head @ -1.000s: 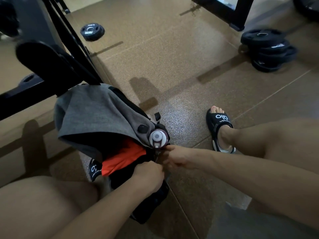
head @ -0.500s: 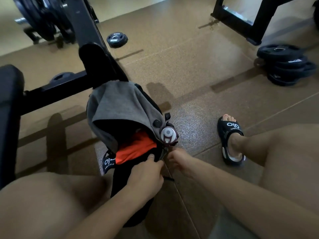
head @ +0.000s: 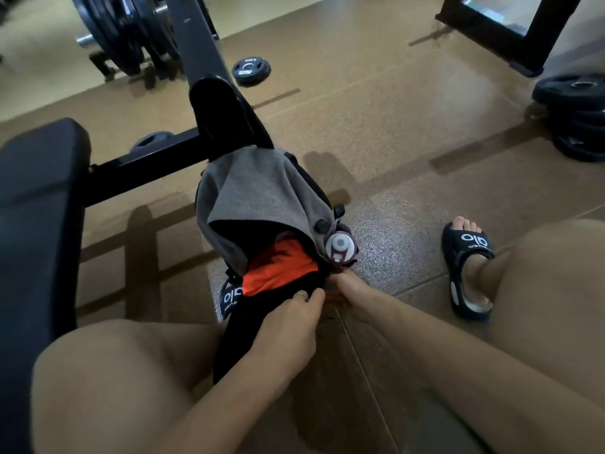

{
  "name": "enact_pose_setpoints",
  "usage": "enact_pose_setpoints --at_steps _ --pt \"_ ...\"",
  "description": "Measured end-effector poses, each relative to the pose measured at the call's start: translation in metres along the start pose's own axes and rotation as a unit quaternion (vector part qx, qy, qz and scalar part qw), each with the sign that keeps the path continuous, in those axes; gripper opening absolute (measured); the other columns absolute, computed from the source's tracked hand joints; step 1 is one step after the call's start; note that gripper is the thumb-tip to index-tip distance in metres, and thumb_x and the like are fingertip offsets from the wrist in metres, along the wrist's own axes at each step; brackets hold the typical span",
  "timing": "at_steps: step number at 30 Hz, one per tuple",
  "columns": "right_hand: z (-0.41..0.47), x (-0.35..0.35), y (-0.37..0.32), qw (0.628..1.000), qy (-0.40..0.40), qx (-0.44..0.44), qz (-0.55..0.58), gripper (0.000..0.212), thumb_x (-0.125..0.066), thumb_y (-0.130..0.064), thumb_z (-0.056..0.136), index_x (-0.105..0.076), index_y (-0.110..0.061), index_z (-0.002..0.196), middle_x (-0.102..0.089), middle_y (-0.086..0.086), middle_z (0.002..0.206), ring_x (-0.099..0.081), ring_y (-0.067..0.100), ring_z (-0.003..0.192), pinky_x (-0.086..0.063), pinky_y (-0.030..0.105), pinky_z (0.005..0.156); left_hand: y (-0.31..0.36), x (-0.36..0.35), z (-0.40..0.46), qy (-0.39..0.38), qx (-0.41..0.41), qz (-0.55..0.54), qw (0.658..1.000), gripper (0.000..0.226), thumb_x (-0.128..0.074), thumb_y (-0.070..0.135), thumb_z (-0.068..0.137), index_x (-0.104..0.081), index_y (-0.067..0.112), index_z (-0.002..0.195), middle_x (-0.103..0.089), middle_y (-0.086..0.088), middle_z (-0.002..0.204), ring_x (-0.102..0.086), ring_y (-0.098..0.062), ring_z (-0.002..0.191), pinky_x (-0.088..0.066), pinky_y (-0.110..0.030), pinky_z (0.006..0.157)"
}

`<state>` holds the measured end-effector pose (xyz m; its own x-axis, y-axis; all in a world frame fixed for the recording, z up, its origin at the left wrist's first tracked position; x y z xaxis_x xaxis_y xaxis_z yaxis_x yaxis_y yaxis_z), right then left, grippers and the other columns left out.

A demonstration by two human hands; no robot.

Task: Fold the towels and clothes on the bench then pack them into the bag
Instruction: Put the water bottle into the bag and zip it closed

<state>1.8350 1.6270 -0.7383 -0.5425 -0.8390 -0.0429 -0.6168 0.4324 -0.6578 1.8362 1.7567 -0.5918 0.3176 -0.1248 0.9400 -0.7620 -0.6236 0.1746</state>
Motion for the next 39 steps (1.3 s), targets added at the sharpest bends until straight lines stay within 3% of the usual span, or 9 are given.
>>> enact_pose_setpoints --at_steps 3,5,8,16,21,25,29,34,39 --pt "0.008 0.004 0.004 1.000 -0.002 -0.004 0.008 0.023 -0.053 0.004 0.092 -0.058 -0.009 0.073 -0.057 0.004 0.058 -0.054 0.009 0.044 -0.038 0.019 0.040 -0.004 0.004 0.000 0.014 -0.002 0.001 1.000 0.040 -0.051 0.002 0.092 -0.038 0.020 0.126 -0.052 -0.006 0.118 -0.058 -0.030 0.103 -0.045 -0.040 0.070" --pt "0.011 0.006 0.002 1.000 0.003 0.011 0.026 0.010 -0.061 -0.002 0.088 -0.068 0.002 0.094 -0.070 0.014 0.077 -0.066 0.016 0.060 -0.048 0.023 0.049 -0.008 0.006 0.002 0.027 -0.009 0.012 1.000 0.037 -0.052 0.003 0.093 -0.037 0.021 0.122 -0.051 -0.004 0.116 -0.057 -0.028 0.100 -0.041 -0.037 0.065" --pt "0.025 0.006 0.009 0.999 -0.012 0.012 -0.035 0.026 -0.060 -0.006 0.083 -0.067 0.003 0.106 -0.070 0.027 0.102 -0.066 0.031 0.078 -0.054 0.038 0.066 -0.011 0.013 0.006 0.044 -0.016 0.037 0.998 0.039 -0.055 0.005 0.092 -0.037 0.022 0.122 -0.051 -0.003 0.118 -0.060 -0.028 0.100 -0.047 -0.039 0.067" --pt "-0.060 0.014 -0.077 0.897 -0.126 0.068 -0.419 0.013 -0.051 -0.011 0.095 -0.058 -0.012 0.083 -0.052 0.005 0.069 -0.047 0.016 0.053 -0.038 0.023 0.045 -0.014 0.036 0.016 0.115 0.007 0.016 0.993 0.038 -0.051 0.004 0.094 -0.037 0.018 0.126 -0.059 -0.006 0.117 -0.059 -0.026 0.110 -0.053 -0.038 0.084" --pt "-0.107 0.022 -0.110 0.911 -0.183 0.080 -0.360 0.023 -0.055 -0.013 0.089 -0.049 -0.016 0.067 -0.041 0.002 0.055 -0.029 0.016 0.045 -0.021 0.026 0.046 0.002 0.046 0.024 0.147 0.031 0.006 0.989 0.033 -0.048 0.013 0.097 -0.041 0.018 0.130 -0.063 -0.010 0.113 -0.065 -0.031 0.102 -0.052 -0.040 0.079" --pt "-0.112 0.024 -0.108 0.901 -0.180 0.102 -0.380 0.027 -0.053 -0.013 0.091 -0.049 -0.014 0.065 -0.045 0.002 0.053 -0.034 0.016 0.043 -0.026 0.025 0.045 0.007 0.032 0.028 0.138 0.055 -0.010 0.989 0.029 -0.047 0.016 0.100 -0.043 0.016 0.129 -0.061 -0.014 0.114 -0.067 -0.037 0.096 -0.048 -0.043 0.072" --pt "-0.116 0.027 -0.109 0.881 -0.178 0.134 -0.418 0.023 -0.050 -0.012 0.095 -0.055 -0.012 0.073 -0.057 0.004 0.058 -0.048 0.018 0.049 -0.042 0.027 0.047 0.016 0.029 0.032 0.172 0.005 0.056 0.983 0.027 -0.068 0.034 0.091 -0.052 0.018 0.107 -0.064 -0.004 0.077 -0.066 -0.028 0.055 -0.032 -0.030 0.044" --pt "-0.119 0.024 -0.102 0.842 -0.223 0.159 -0.465 0.014 -0.047 -0.005 0.096 -0.055 -0.012 0.086 -0.071 0.010 0.079 -0.067 0.018 0.064 -0.059 0.030 0.063 0.018 0.037 0.047 0.170 -0.012 0.136 0.976 0.030 -0.068 0.035 0.089 -0.051 0.022 0.110 -0.065 -0.002 0.073 -0.067 -0.029 0.056 -0.031 -0.030 0.046" --pt "-0.115 0.027 -0.109 0.807 -0.188 0.240 -0.507 0.005 -0.060 -0.007 0.087 -0.064 -0.007 0.087 -0.073 0.010 0.084 -0.065 0.015 0.070 -0.055 0.031 0.068 0.018 0.036 0.052 0.160 -0.028 0.202 0.966 0.028 -0.078 0.031 0.080 -0.058 0.025 0.098 -0.058 0.000 0.057 -0.058 -0.024 0.040 -0.023 -0.026 0.041"
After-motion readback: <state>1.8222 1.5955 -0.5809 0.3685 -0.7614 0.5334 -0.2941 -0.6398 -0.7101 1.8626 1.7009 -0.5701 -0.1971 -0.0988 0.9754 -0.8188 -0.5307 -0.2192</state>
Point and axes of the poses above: each hand's wrist, its own z-axis towards the middle knuckle, its own x-axis out of the back of the hand, y = z × x, the point moved 6 cm from there along z, towards the middle knuckle
